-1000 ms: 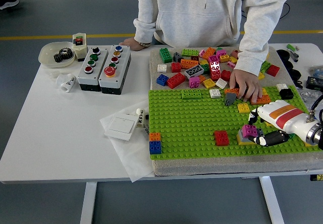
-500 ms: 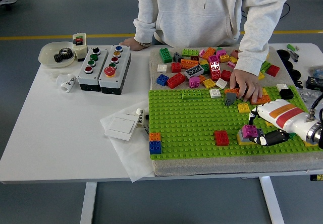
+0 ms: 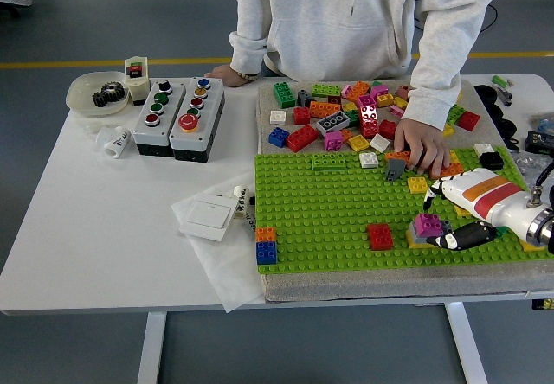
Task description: Pick up the brick,pile it on top of brick,press brick,pick up the brick,pile it on top of brick,press brick
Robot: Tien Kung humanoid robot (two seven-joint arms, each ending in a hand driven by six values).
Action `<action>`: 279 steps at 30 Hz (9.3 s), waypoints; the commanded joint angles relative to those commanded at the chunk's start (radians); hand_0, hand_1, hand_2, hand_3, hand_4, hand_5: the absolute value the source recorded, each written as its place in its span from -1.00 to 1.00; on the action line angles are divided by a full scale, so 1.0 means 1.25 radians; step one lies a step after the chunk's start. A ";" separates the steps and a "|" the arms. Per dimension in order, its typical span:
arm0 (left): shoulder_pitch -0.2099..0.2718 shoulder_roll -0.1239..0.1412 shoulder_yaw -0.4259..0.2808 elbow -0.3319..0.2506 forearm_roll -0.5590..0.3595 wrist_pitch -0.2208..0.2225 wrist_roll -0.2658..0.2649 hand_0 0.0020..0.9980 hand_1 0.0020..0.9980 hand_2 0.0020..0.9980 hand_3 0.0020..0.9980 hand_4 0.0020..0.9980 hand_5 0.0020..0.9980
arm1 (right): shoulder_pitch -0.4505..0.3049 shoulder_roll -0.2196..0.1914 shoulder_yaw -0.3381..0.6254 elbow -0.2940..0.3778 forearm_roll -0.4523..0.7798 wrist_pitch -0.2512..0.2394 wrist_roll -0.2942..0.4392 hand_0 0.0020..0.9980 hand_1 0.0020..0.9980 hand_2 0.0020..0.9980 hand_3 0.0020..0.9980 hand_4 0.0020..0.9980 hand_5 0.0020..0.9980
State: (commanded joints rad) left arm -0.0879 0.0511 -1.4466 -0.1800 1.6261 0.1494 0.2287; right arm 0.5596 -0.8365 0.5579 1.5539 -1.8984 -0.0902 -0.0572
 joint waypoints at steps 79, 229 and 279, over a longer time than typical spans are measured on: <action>-0.002 0.005 0.000 0.000 0.007 -0.005 0.001 0.52 0.58 0.66 0.24 0.29 0.35 | -0.200 -0.045 0.109 0.180 0.212 -0.092 -0.046 0.38 0.34 0.44 0.14 0.72 -0.01; -0.004 0.002 0.020 0.000 -0.013 -0.003 0.001 0.53 0.59 0.67 0.24 0.30 0.35 | -0.189 -0.008 0.094 0.180 0.246 -0.092 -0.029 0.38 0.35 0.44 0.13 0.76 0.01; 0.000 0.002 0.020 0.000 -0.009 -0.004 0.000 0.53 0.60 0.67 0.24 0.29 0.35 | -0.208 -0.022 0.177 0.180 0.054 0.002 -0.107 0.35 0.33 0.42 0.12 0.76 0.01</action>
State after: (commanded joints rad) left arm -0.0879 0.0539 -1.4210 -0.1800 1.6150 0.1441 0.2289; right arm 0.2996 -0.8641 0.7791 1.7790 -1.8313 -0.0876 -0.1905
